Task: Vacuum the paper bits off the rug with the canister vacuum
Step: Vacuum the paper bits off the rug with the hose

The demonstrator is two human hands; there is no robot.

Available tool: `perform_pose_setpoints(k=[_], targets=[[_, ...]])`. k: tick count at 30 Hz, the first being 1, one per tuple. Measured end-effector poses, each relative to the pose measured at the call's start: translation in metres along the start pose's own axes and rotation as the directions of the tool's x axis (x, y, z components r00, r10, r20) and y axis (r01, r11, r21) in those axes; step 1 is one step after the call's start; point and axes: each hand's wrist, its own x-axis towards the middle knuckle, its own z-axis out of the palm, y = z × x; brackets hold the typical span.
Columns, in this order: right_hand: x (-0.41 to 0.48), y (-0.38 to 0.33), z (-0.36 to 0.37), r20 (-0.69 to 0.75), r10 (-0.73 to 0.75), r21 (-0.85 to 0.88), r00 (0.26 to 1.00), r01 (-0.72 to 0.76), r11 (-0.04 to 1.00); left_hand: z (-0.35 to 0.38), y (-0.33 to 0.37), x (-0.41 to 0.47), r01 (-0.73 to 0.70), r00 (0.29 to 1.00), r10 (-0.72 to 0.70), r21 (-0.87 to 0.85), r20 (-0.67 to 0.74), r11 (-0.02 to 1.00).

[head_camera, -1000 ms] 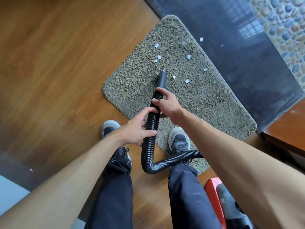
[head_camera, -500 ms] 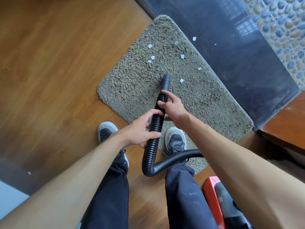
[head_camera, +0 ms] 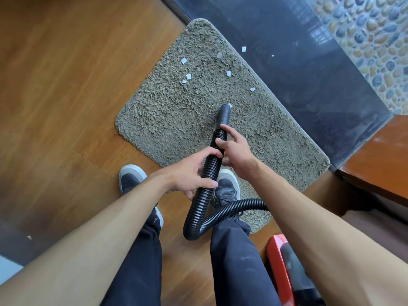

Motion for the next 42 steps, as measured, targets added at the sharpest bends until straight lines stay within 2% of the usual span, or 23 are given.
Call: perform_pose_setpoints(k=[18, 33, 42], targets=[[0.004, -0.024, -0.042, -0.046, -0.018, 0.12, 0.999, 0.023, 0.992, 0.014, 0.051, 0.021, 0.008, 1.0, -0.007, 0.093, -0.02, 0.996], [0.009, -0.054, -0.073, -0.039, -0.013, 0.066, 0.999, 0.015, 0.998, 0.03, 0.09, 0.046, 0.034, 0.997, -0.017, 0.211, -0.081, 0.977], [0.004, -0.064, -0.066, -0.038, -0.023, 0.064, 0.999, 0.025, 0.998, 0.026, 0.09, 0.039, 0.01, 0.993, 0.013, 0.206, -0.114, 0.979]])
